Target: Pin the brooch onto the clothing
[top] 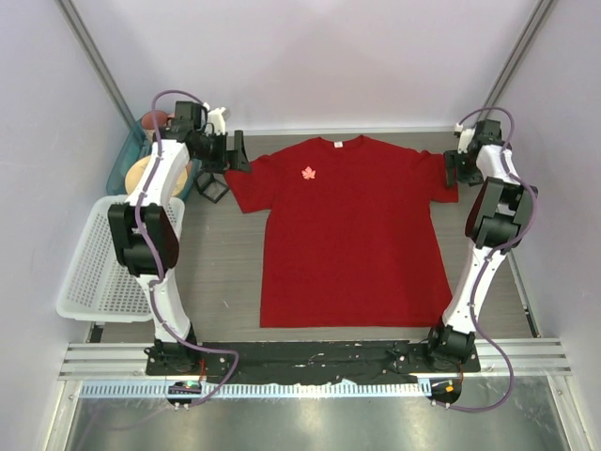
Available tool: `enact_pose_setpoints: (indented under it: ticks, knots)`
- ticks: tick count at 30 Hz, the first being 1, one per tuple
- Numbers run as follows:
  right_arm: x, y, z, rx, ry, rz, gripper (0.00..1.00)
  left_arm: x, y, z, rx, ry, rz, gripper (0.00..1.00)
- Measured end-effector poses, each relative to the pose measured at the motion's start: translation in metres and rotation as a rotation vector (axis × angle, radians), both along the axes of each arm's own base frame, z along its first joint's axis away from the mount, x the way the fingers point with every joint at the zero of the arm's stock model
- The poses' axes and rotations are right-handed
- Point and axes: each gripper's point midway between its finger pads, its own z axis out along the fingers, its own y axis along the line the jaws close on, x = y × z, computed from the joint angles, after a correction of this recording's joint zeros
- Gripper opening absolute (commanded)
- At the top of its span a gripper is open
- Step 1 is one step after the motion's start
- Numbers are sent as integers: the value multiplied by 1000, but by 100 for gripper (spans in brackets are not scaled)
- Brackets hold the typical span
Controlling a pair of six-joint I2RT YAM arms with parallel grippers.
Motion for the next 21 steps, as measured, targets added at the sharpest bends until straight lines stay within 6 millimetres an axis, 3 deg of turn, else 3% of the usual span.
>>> enact_pose_setpoints:
  ticks: [4, 6, 10, 13, 15, 16, 18, 21]
  knots:
    - [3, 3, 29, 5, -53, 7, 100, -2, 0, 15, -31, -18, 13, 100]
    - [6, 4, 58, 14, -116, -4, 100, -4, 3, 28, -46, -39, 24, 100]
    - [5, 20, 143, 65, -295, -3, 100, -13, 17, 68, -41, -130, 95, 100]
    - [-12, 49, 204, 115, -413, 79, 99, -30, 32, 99, 2, -212, 162, 100]
    - [-35, 70, 228, 126, -440, 117, 100, -47, 39, 113, 29, -256, 195, 100]
    - [-49, 86, 235, 130, -449, 143, 100, -56, 42, 116, 40, -273, 207, 100]
    - [-79, 124, 227, 143, -426, 205, 100, -72, 45, 110, 66, -274, 224, 100]
    - [-135, 188, 185, 162, -352, 330, 100, -97, 42, 73, 157, -243, 229, 100]
